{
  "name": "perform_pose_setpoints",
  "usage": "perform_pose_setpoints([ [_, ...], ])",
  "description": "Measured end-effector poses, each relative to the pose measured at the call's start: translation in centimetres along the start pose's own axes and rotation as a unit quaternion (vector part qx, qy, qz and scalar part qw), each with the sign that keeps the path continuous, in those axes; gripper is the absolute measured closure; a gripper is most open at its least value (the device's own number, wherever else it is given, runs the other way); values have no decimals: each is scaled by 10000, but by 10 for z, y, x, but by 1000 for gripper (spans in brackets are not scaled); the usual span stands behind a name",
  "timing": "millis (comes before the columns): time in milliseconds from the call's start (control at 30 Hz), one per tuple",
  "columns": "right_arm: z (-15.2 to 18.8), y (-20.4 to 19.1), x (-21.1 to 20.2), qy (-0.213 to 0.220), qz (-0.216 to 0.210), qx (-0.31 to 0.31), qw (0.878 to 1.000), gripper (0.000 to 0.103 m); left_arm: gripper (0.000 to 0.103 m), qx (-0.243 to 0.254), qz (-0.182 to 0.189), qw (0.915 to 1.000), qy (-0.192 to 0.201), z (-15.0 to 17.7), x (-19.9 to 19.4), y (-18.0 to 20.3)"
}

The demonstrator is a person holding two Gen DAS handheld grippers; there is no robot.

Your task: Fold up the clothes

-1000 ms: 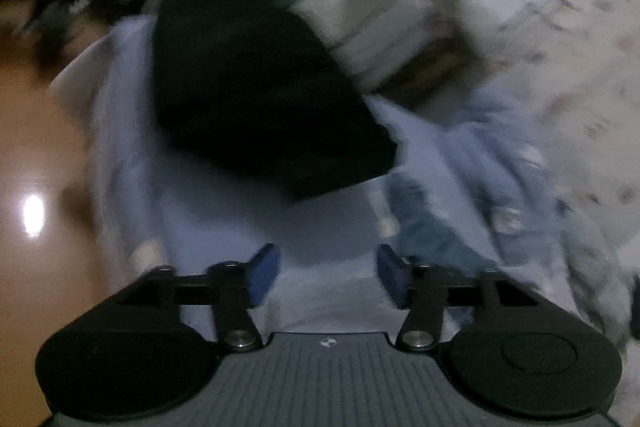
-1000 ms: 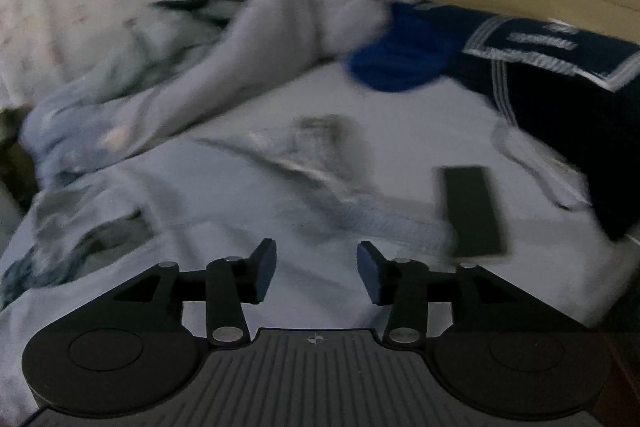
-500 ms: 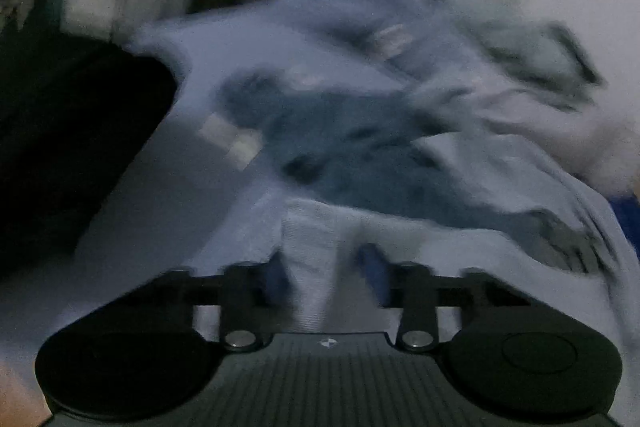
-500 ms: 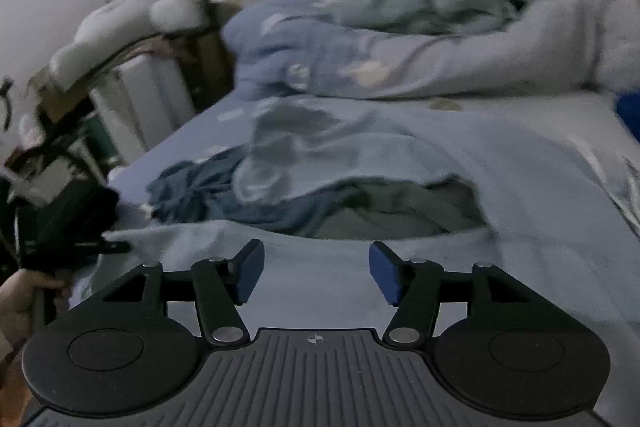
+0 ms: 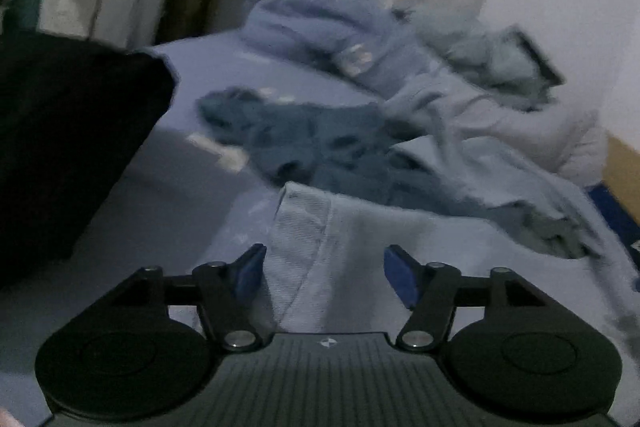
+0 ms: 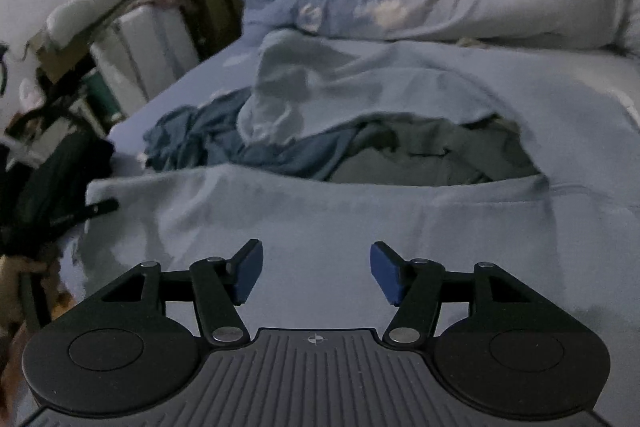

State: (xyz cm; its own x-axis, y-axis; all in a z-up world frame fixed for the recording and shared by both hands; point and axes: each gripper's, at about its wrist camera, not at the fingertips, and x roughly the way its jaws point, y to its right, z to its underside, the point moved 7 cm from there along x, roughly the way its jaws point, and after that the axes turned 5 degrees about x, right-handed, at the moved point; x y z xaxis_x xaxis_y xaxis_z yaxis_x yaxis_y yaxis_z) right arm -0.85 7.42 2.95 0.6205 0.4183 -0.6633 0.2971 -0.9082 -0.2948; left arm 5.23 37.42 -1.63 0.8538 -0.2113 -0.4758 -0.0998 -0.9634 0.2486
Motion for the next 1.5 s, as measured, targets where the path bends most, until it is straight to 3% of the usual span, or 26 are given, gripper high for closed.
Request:
perform_pose_setpoints([
  [100, -12, -15, 15, -46, -210, -243, 9995, 39, 76, 627, 528, 9957, 439, -4, -13, 39],
  [167, -26, -34, 25, -47, -419, -366, 9984, 39, 79, 974, 1217, 9872, 327, 4, -16, 67],
  [267, -45, -66, 44, -106, -763, -595, 9953, 34, 80, 1569, 1715, 9726, -33, 24, -19, 108],
  [433, -47, -122, 75, -371, -1149, -1046, 9872, 33, 80, 2598, 1878, 9462, -439, 51, -12, 145],
  [567, -28, -166, 94, -675, -1324, -1882, 9708, 33, 80, 2863, 1808, 9400, -429, 63, -21, 139],
  [700, -4, -199, 105, -1034, -1556, -2733, 9436, 34, 80, 3041, 1892, 9330, -356, 65, -27, 140],
  [800, 8, -207, 114, -1412, -1605, -2864, 9340, 39, 80, 3121, 1914, 9300, -325, 68, -27, 140],
  [900, 18, -210, 121, -1778, -1739, -2804, 9271, 59, 74, 3285, 1875, 9252, -317, 73, -32, 139],
  [933, 19, -210, 123, -1796, -1719, -2806, 9271, 79, 69, 3327, 1876, 9237, -295, 75, -35, 139],
  [967, 16, -208, 124, -1748, -1678, -2768, 9299, 79, 68, 3363, 1848, 9231, -265, 76, -39, 139],
  [1033, 7, -204, 124, -1592, -1653, -2588, 9383, 82, 67, 3327, 1778, 9260, -169, 74, -41, 134],
  [1067, 0, -203, 121, -1501, -1704, -2456, 9424, 90, 65, 3238, 1711, 9305, -84, 70, -43, 130],
  [1133, -19, -203, 109, -1266, -1887, -2140, 9500, 91, 58, 3026, 1581, 9398, 153, 60, -52, 120],
  [1200, -42, -206, 94, -923, -2022, -1879, 9567, 91, 44, 2743, 1407, 9500, 501, 43, -63, 106],
  [1267, -65, -215, 86, -604, -2142, -1663, 9606, 91, 36, 2343, 1143, 9610, 919, 25, -77, 90],
  [1367, -90, -236, 99, -325, -2063, -1671, 9636, 92, 12, 1665, 764, 9745, 1297, 5, -93, 62],
  [1433, -100, -251, 122, -368, -1996, -1710, 9642, 91, 12, 1216, 460, 9814, 1415, -2, -94, 38],
  [1500, -105, -268, 152, -528, -1934, -1754, 9639, 91, 12, 792, 198, 9883, 1288, -3, -85, 14],
])
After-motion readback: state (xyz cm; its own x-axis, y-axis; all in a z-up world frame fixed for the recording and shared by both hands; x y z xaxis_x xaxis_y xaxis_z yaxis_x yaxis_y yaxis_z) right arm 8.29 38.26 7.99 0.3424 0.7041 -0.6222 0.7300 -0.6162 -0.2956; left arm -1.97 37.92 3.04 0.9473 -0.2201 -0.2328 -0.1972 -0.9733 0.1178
